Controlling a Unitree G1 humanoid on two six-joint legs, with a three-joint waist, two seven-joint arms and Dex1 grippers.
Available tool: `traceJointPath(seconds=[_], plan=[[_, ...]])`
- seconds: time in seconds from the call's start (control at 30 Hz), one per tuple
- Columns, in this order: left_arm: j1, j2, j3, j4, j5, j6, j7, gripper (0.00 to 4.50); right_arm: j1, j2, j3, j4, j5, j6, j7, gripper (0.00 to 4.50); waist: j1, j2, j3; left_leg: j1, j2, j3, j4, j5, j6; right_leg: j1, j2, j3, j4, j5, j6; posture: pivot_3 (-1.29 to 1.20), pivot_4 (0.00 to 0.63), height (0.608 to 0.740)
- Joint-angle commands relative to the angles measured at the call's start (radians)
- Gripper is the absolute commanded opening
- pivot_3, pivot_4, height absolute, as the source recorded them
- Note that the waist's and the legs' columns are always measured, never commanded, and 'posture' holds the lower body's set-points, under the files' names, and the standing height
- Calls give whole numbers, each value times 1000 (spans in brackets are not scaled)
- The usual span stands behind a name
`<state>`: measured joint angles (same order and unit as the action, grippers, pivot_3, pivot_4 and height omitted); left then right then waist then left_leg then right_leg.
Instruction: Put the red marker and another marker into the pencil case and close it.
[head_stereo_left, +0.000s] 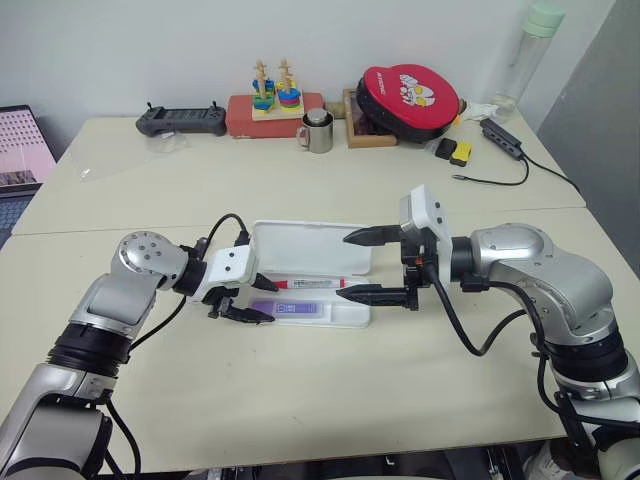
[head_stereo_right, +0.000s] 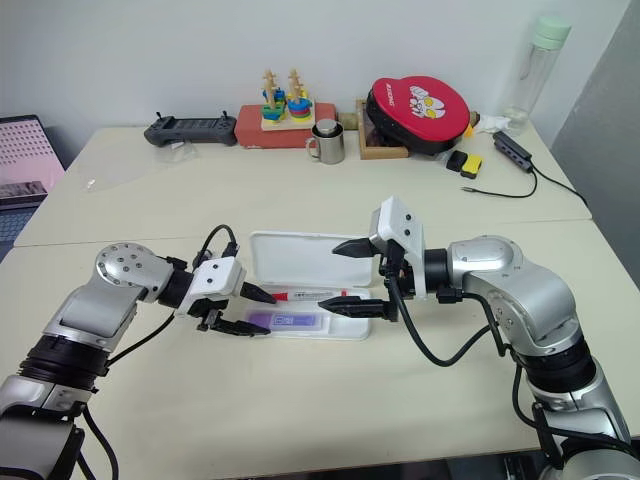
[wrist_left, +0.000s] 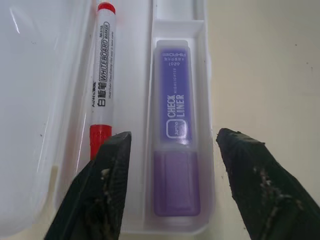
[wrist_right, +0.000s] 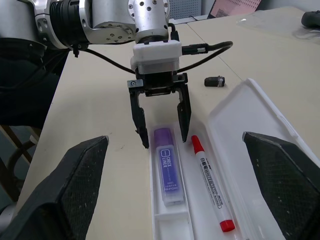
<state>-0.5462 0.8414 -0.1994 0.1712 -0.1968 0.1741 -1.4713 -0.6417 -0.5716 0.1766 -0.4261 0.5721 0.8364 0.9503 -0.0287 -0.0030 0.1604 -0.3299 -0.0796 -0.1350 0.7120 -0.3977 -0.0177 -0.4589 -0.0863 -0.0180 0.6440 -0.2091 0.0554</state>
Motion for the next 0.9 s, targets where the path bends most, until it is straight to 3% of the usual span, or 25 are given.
traceJointPath(seconds=[0.03,0.13,0.23,0.33,0.6,0.9], plan=[[14,12,191,-148,-177,221,100,3824,-16,8,-40,-27,33,-17,-9,4500,-1,0,0,0,0,0,0,0,0,0,0,0,0,0,0,0,150,740],[78,7,361,-245,-263,372,259,4462,-47,51,-74,-5,50,-35,-39,4500,-2,0,0,0,1,0,0,0,0,0,0,1,0,0,0,0,150,740],[184,-21,548,-361,-353,531,424,4484,-94,90,-80,43,45,-51,-64,4500,-10,0,0,1,1,1,-1,0,0,-1,1,2,1,0,0,0,150,740],[269,-60,641,-407,-335,546,561,4484,-135,130,-45,101,13,-96,-65,4500,-9,0,0,1,1,0,-1,0,0,-1,1,2,1,0,0,0,150,740],[240,-127,598,-202,-197,439,796,4484,-236,232,56,210,-77,-175,-68,4500,5,-1,-1,2,0,-1,1,0,0,2,0,1,0,0,0,0,150,740],[155,-119,448,20,-91,390,809,4484,-222,246,54,163,-72,-153,-82,4500,-3,-1,-1,1,0,-1,0,0,0,0,0,-1,1,0,0,0,150,740]])
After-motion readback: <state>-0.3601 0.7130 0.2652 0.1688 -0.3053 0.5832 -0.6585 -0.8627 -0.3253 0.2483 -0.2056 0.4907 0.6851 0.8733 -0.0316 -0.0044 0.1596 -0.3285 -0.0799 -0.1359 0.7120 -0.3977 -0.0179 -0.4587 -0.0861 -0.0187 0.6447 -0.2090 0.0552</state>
